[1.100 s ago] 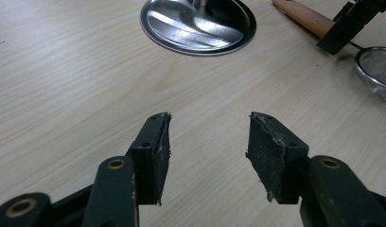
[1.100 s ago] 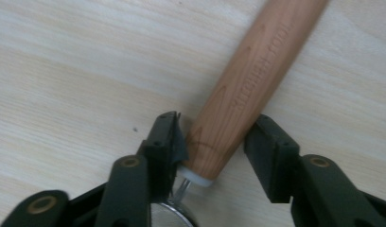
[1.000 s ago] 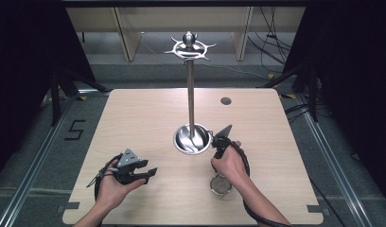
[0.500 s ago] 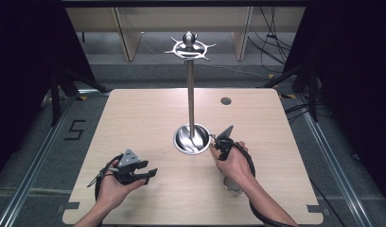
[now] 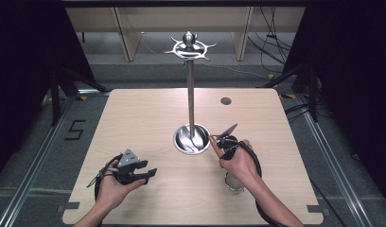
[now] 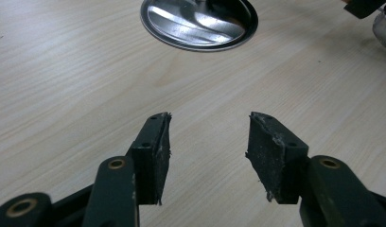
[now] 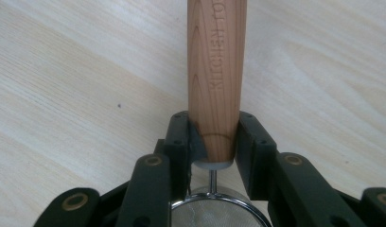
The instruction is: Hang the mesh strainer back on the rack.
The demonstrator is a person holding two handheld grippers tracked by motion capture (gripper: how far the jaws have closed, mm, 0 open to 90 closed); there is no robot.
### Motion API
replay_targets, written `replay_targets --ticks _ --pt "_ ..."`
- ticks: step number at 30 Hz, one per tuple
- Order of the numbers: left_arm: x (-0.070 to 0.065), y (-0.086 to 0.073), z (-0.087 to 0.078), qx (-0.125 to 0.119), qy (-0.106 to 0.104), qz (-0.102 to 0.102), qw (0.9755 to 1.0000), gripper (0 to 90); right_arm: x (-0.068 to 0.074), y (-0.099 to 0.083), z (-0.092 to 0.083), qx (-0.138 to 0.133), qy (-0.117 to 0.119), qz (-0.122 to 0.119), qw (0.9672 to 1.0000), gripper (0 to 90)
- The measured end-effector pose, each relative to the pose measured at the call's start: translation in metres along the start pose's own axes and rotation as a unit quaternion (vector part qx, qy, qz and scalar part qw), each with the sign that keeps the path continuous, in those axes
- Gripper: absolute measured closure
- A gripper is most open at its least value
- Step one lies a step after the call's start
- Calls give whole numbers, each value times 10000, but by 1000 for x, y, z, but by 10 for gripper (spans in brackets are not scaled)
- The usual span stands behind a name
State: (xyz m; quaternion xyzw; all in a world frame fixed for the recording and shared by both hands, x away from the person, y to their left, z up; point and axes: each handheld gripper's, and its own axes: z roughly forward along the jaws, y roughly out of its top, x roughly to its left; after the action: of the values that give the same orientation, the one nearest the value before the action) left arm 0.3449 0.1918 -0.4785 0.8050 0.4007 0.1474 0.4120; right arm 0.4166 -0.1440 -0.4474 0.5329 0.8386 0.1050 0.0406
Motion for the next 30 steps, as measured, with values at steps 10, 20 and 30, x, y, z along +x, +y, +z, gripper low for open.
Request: replay_targets --ticks 10,20,30 --pt "0 0 -1 -27 33 -4 10000 487 -12 -5 -25 -461 11 -109 9989 693" --pt "0 0 0 -33 12 -24 10000 487 -25 -5 -37 -956 124 -338 9948 693" --pt "1 0 -1 5 -28 -23 10000 486 -29 1 -53 -1139 183 -190 9931 693"
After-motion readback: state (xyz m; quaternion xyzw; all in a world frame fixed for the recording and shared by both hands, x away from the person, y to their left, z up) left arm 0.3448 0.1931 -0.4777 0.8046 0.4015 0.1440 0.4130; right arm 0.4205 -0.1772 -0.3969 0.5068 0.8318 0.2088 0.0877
